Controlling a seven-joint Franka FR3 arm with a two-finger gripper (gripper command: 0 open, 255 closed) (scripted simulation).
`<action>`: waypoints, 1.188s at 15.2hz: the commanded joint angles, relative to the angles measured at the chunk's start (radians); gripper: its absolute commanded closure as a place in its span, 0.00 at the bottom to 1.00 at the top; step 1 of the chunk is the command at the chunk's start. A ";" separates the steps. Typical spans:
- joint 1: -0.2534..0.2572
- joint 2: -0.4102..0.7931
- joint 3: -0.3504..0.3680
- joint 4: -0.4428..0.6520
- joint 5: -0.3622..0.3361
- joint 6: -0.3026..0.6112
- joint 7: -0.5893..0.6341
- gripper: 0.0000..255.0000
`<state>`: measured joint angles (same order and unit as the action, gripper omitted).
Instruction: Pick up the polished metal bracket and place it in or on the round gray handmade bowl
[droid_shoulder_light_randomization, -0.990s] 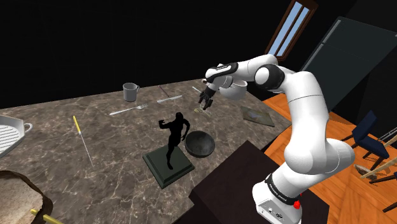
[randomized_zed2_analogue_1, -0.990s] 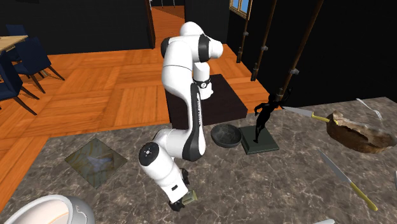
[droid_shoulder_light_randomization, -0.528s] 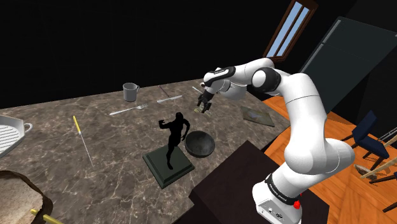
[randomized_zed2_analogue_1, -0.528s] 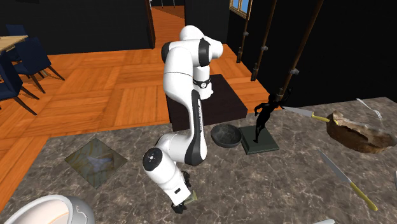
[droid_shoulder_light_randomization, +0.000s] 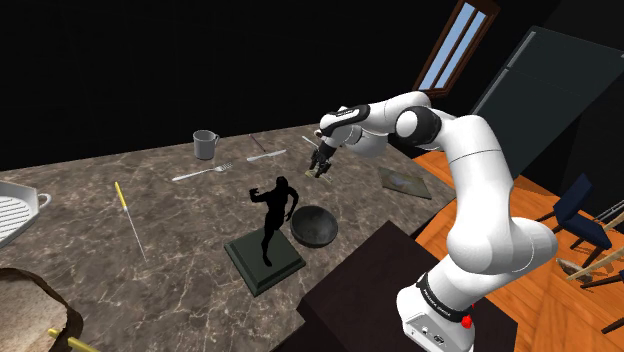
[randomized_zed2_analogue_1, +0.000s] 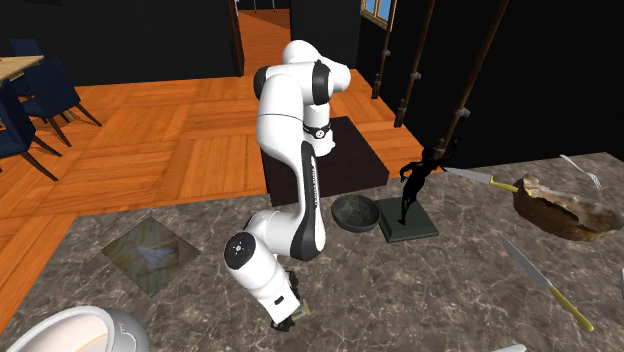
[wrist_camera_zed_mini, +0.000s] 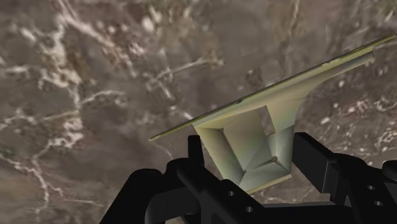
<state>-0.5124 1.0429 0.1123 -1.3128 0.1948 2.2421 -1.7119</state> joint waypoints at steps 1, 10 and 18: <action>0.000 0.000 0.000 0.000 0.000 0.000 0.000 1.00; -0.001 -0.023 0.000 -0.014 0.000 -0.009 0.003 1.00; -0.004 -0.109 0.001 -0.054 0.000 -0.054 0.014 1.00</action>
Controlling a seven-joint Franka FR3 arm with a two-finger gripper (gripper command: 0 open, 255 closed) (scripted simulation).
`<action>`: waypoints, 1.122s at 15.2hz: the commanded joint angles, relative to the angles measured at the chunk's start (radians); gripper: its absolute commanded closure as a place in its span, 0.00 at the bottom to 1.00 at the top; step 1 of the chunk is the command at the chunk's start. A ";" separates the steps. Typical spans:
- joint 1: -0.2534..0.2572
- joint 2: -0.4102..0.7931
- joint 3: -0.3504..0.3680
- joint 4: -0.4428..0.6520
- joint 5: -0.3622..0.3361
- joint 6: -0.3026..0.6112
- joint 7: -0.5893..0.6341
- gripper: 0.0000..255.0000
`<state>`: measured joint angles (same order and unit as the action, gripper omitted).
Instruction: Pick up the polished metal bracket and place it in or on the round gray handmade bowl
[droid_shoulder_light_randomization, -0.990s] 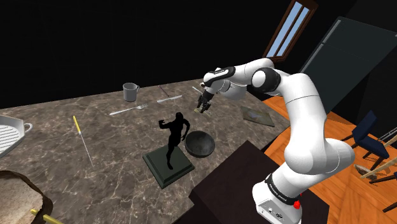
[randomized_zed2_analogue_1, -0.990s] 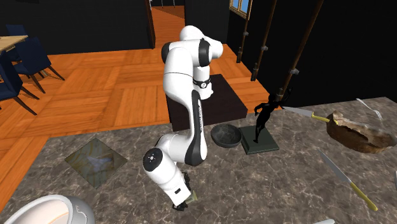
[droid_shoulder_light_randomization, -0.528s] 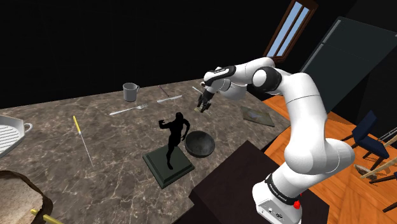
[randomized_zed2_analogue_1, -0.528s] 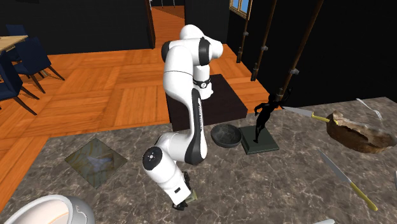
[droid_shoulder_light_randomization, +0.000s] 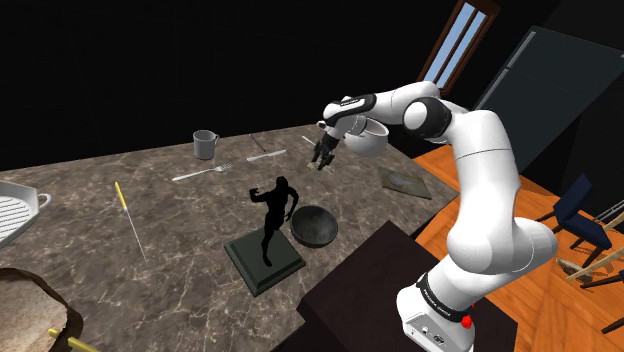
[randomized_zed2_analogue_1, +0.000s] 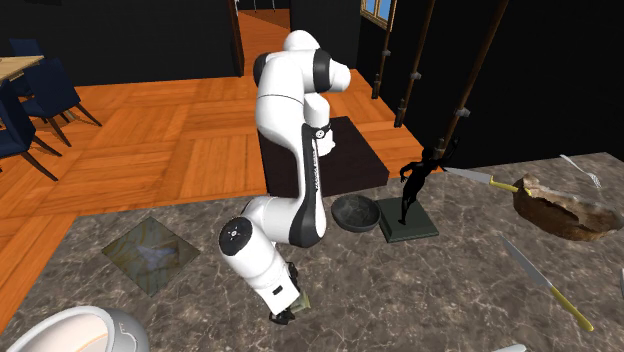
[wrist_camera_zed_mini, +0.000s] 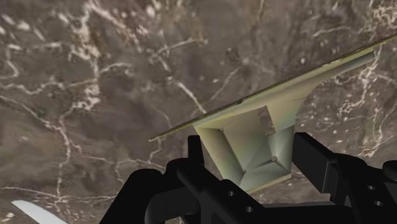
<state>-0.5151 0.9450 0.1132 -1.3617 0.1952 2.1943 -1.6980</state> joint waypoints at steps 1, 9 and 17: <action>-0.002 -0.021 0.000 -0.008 0.000 -0.013 0.002 1.00; -0.004 -0.097 0.001 -0.027 -0.001 -0.068 0.015 1.00; -0.007 -0.163 0.001 -0.029 -0.002 -0.131 0.030 1.00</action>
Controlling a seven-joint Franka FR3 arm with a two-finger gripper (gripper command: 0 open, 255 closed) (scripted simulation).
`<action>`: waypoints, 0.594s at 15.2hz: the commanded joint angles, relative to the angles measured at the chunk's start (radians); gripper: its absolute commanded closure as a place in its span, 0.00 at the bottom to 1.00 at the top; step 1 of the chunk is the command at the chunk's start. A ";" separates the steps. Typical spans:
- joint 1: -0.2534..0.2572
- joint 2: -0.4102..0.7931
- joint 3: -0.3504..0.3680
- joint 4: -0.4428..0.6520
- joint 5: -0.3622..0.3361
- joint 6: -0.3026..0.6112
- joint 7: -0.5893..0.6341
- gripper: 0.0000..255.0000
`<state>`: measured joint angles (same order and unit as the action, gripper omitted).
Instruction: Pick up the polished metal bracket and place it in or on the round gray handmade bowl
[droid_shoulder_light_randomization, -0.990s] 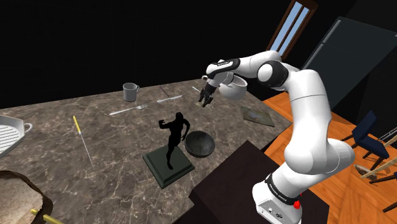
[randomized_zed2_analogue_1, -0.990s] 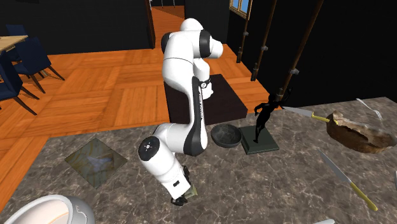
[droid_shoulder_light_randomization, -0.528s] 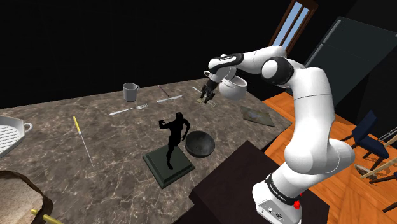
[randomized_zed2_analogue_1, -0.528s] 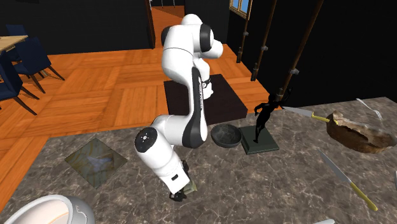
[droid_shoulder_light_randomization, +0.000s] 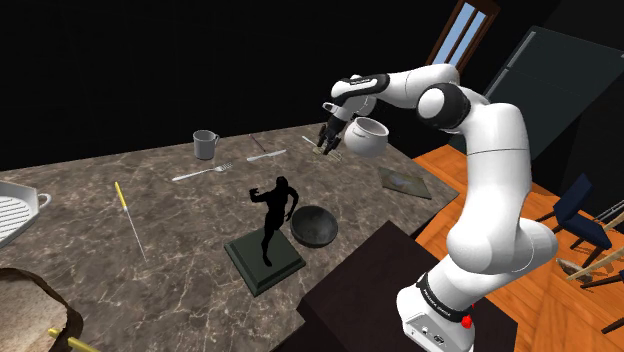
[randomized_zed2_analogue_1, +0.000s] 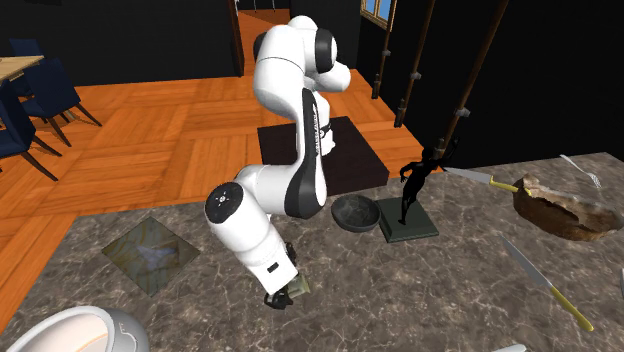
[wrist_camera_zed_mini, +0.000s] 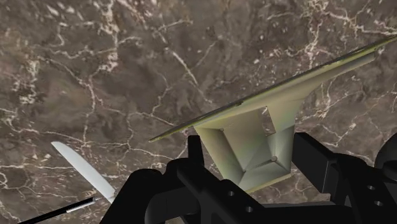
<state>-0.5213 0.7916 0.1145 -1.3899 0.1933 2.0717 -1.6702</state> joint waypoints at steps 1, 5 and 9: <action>-0.001 -0.017 0.000 0.000 0.000 -0.017 0.004 1.00; 0.009 -0.135 0.012 -0.202 0.016 0.071 0.008 1.00; 0.026 -0.264 0.032 -0.425 0.042 0.172 0.018 1.00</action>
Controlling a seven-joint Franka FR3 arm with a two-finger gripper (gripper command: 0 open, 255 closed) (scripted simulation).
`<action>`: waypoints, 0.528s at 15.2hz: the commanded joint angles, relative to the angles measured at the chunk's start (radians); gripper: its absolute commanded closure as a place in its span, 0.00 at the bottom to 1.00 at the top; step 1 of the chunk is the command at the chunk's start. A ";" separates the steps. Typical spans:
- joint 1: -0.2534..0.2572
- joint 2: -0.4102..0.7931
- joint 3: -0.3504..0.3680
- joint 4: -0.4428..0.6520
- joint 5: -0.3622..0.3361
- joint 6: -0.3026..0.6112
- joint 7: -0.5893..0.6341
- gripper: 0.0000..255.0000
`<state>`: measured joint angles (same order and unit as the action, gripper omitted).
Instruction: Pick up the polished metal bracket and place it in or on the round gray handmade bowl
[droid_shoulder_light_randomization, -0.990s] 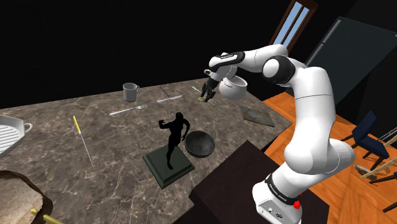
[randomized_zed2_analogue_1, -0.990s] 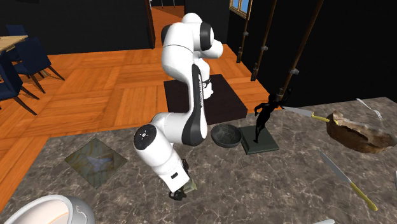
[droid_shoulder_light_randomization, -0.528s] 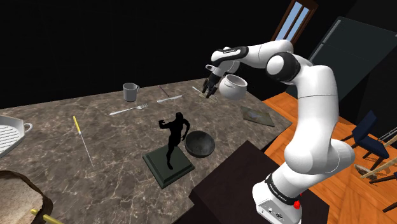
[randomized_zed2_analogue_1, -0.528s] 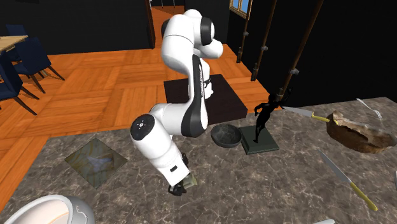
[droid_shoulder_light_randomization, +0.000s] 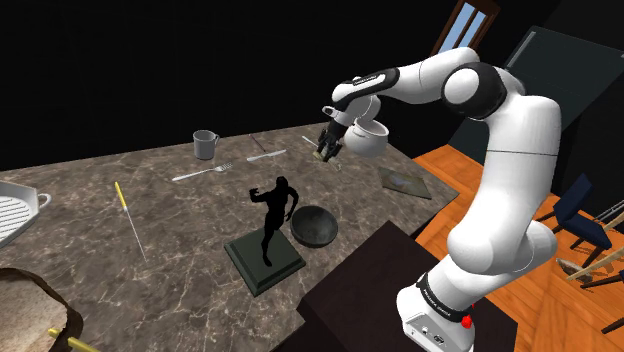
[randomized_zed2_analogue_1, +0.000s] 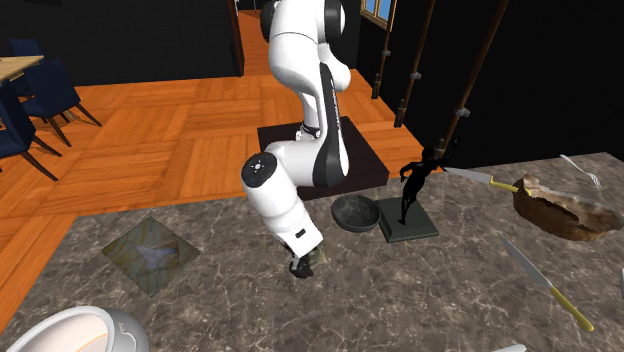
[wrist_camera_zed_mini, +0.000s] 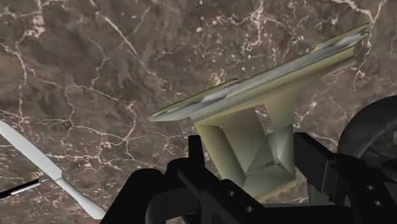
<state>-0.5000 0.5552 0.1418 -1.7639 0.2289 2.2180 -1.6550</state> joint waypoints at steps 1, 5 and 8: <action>0.009 -0.057 0.011 -0.102 0.013 0.048 0.005 1.00; 0.029 -0.168 0.037 -0.287 0.046 0.132 0.019 1.00; 0.046 -0.244 0.061 -0.412 0.075 0.187 0.031 1.00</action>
<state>-0.4574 0.3364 0.1956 -2.1287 0.2929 2.3818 -1.6238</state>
